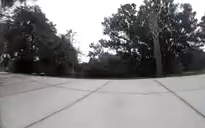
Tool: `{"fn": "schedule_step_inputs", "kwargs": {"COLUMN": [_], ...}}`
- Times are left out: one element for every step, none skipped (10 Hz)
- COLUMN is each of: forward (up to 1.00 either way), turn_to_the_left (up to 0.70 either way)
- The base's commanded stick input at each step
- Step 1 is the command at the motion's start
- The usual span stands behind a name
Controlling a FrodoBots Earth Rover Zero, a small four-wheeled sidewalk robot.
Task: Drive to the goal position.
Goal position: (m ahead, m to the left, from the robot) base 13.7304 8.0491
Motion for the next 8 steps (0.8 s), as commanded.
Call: {"fn": "schedule_step_inputs", "kwargs": {"forward": [0.70, 0.70, 0.70, 0.70, 0.70, 0.70, 0.70, 0.70], "turn_to_the_left": [0.35, 0.35, 0.35, 0.35, 0.35, 0.35, 0.35, 0.35]}}
